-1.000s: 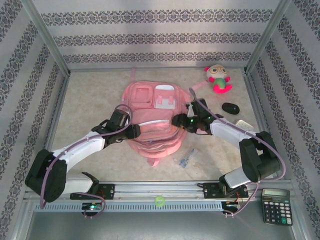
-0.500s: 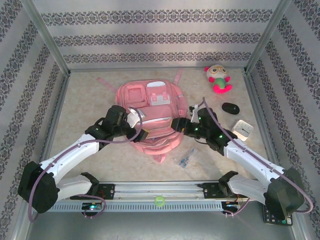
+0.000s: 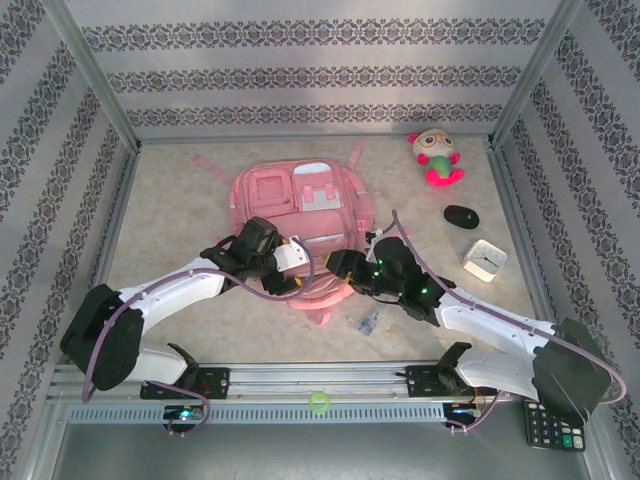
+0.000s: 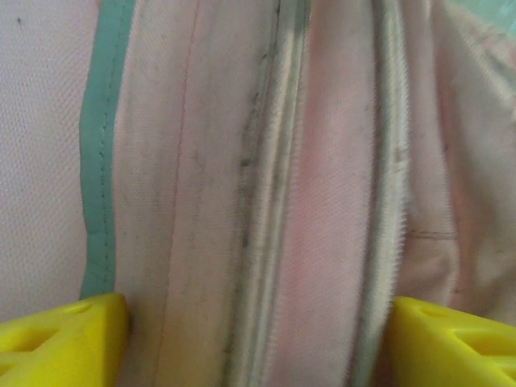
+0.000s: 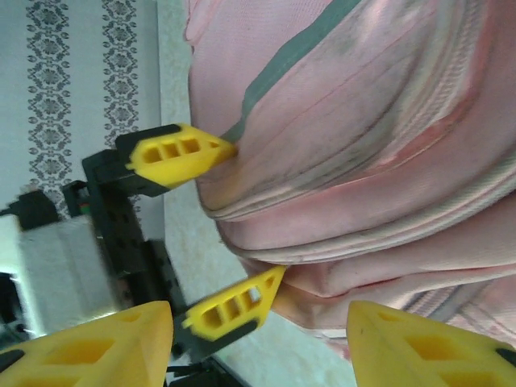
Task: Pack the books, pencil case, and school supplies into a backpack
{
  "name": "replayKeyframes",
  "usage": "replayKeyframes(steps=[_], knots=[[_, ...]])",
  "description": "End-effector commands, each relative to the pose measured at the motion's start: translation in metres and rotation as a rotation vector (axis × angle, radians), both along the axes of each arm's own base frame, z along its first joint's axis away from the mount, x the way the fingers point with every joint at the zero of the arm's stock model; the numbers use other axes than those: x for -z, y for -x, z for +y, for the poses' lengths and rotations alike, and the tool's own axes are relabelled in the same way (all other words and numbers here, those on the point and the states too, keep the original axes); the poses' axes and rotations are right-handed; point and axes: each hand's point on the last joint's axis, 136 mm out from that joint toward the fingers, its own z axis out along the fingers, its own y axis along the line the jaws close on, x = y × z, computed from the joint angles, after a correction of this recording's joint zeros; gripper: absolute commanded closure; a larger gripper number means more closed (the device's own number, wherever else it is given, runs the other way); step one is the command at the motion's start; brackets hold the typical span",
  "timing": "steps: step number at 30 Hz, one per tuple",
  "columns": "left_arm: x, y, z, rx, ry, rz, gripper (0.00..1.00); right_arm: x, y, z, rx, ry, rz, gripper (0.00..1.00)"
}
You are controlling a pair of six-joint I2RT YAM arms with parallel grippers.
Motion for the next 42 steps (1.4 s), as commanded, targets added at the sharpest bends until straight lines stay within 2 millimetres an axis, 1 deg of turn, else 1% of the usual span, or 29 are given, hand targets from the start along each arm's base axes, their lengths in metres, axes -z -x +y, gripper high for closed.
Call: replayKeyframes(steps=[1,2,3,4,6,7,9,12,14,18,23,25,27,31,33,35,36,37,38,39,41,42], knots=[[-0.019,-0.026,-0.006,-0.049,-0.008,-0.134,0.46,-0.002,-0.004,0.007,0.047,-0.052,0.015,0.42],[-0.027,-0.029,-0.006,-0.069,0.013,-0.145,0.60,-0.003,-0.005,0.009,0.053,-0.060,0.015,0.43],[-0.037,-0.030,-0.008,-0.086,0.046,-0.154,0.71,-0.002,-0.005,0.011,0.063,-0.066,0.023,0.44],[-0.048,-0.030,-0.010,-0.097,0.083,-0.158,0.81,-0.002,-0.005,0.012,0.071,-0.073,0.027,0.45],[-0.071,-0.029,-0.015,-0.128,0.169,-0.150,0.91,-0.001,-0.006,0.016,0.090,-0.078,0.037,0.47],[-0.081,-0.028,-0.018,-0.139,0.217,-0.141,0.93,0.000,-0.008,0.018,0.102,-0.078,0.044,0.48],[-0.096,-0.025,-0.023,-0.151,0.289,-0.126,0.95,0.002,-0.011,0.024,0.124,-0.086,0.052,0.51],[-0.109,-0.026,-0.026,-0.174,0.349,-0.109,0.96,0.006,-0.020,0.033,0.158,-0.098,0.066,0.56],[-0.113,-0.029,-0.027,-0.191,0.366,-0.109,0.96,0.011,-0.027,0.040,0.177,-0.101,0.070,0.59],[-0.118,-0.032,-0.030,-0.196,0.387,-0.109,0.96,0.021,-0.043,0.054,0.197,-0.093,0.073,0.66],[-0.127,-0.029,-0.034,-0.177,0.423,-0.102,0.97,0.047,-0.069,0.052,0.256,-0.019,0.070,0.75],[-0.130,-0.026,-0.035,-0.170,0.436,-0.098,0.97,0.050,-0.085,0.055,0.258,-0.020,0.046,0.80],[-0.130,-0.024,-0.034,-0.168,0.442,-0.095,0.97,0.046,-0.103,0.058,0.251,-0.023,0.005,0.82],[-0.128,-0.022,-0.032,-0.172,0.437,-0.090,0.97,0.020,-0.141,0.058,0.245,-0.018,-0.115,0.83],[-0.126,-0.022,-0.031,-0.179,0.432,-0.094,0.97,0.014,-0.154,0.056,0.240,-0.020,-0.141,0.83],[-0.119,-0.023,-0.029,-0.187,0.417,-0.090,0.96,0.014,-0.153,0.051,0.231,-0.027,-0.137,0.79],[-0.115,-0.024,-0.028,-0.189,0.406,-0.085,0.94,0.014,-0.149,0.049,0.226,-0.027,-0.134,0.75],[-0.108,-0.024,-0.028,-0.193,0.391,-0.070,0.88,0.017,-0.141,0.045,0.216,-0.021,-0.122,0.70],[-0.103,-0.024,-0.028,-0.197,0.375,-0.053,0.80,0.018,-0.132,0.043,0.206,-0.020,-0.113,0.66],[-0.099,-0.023,-0.027,-0.201,0.360,-0.035,0.69,0.023,-0.120,0.039,0.196,-0.009,-0.093,0.64],[-0.096,-0.020,-0.025,-0.211,0.352,-0.004,0.60,0.027,-0.093,0.030,0.174,0.010,-0.067,0.58],[-0.097,-0.019,-0.024,-0.220,0.356,0.006,0.53,0.030,-0.080,0.023,0.169,0.025,-0.050,0.55]])
